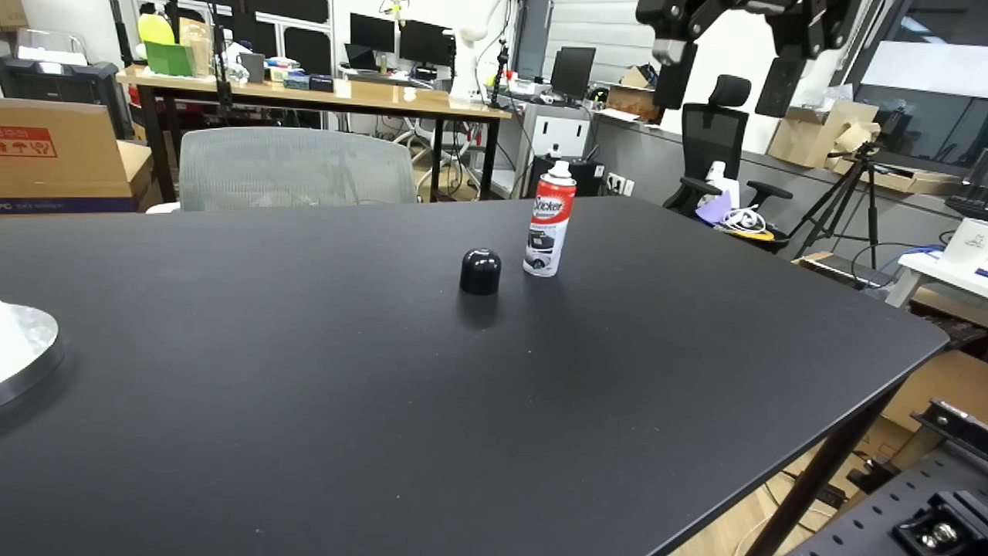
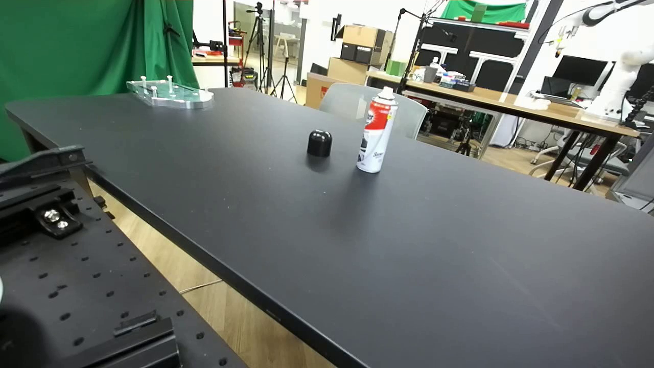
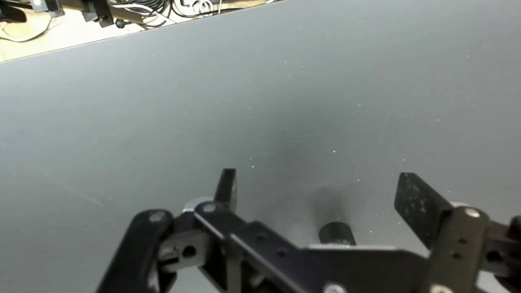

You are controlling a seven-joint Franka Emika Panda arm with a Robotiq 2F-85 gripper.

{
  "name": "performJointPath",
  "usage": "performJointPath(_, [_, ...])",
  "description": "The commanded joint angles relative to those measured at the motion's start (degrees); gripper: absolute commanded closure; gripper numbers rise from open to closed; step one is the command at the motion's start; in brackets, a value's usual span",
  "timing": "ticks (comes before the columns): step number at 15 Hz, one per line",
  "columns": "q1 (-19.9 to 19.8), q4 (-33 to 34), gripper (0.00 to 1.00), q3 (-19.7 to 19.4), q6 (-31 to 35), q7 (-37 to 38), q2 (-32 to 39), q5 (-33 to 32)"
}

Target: Pick up the black lid from the table and put it on the white can.

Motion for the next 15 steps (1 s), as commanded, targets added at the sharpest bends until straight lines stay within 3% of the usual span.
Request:
performJointPath(1, [-3.0,4.0,0.00,-1.1,5.3,0.1,9.7,-4.8])
performJointPath(6, [-4.0,10.3,0.00,-2.8,12.8,-1.3,22.5,-8.3])
performJointPath(15, [0.4,23.2,0.00,-3.1,19.3,-7.1,40.4,-5.4])
